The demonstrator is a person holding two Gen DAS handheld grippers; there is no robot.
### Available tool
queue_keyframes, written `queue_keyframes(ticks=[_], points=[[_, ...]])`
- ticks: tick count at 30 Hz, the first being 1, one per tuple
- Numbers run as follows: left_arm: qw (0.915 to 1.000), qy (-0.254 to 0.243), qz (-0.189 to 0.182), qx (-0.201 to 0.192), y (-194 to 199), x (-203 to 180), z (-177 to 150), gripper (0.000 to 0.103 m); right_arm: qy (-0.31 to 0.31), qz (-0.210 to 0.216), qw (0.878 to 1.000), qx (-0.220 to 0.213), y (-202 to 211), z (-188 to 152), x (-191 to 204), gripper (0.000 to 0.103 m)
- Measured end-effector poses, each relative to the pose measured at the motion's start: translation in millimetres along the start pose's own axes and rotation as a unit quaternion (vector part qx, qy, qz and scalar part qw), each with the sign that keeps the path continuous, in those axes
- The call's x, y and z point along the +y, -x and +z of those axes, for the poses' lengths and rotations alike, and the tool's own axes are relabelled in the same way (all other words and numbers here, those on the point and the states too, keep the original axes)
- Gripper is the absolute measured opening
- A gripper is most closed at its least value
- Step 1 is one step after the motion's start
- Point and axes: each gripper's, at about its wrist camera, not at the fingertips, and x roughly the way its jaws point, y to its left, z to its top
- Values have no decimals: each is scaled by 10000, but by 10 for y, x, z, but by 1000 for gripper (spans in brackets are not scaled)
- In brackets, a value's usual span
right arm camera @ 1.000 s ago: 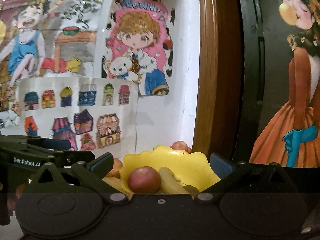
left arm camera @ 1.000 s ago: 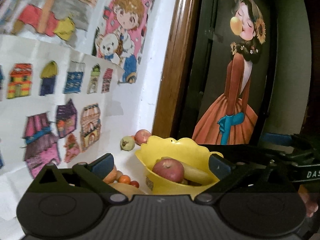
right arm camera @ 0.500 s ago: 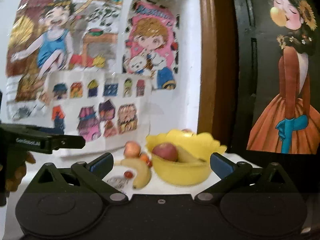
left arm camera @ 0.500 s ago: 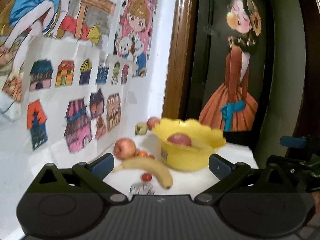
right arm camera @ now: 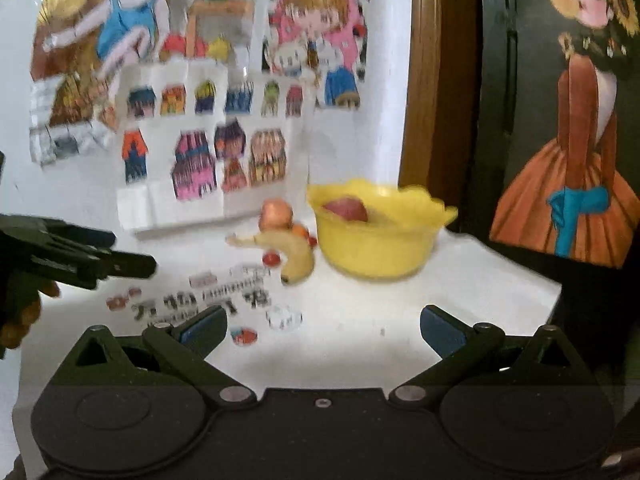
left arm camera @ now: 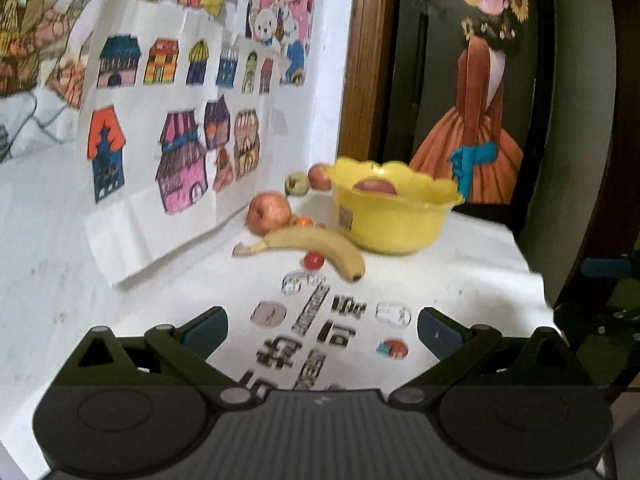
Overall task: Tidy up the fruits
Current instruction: 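Pull both tools back from the bowl toward the remaining fruit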
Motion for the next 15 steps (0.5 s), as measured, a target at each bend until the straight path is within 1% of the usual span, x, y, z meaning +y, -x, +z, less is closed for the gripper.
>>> queue_keyframes(ticks=[4,8,11,15], points=[[9997,-8,61,237,-15,71,-49,103,-5,3,9991,424,-171,-65,63,102],[9993,-42,199,329,-29,170,-65,103,47,-27,9974,722,-339,-82,138,102],[9989,0,272,390,-53,254,-64,103,101,-21,9965,831,-438,-71,203,102],[9982,42,376,461,-92,355,-75,103,147,107,9961,866,-541,-43,271,102]])
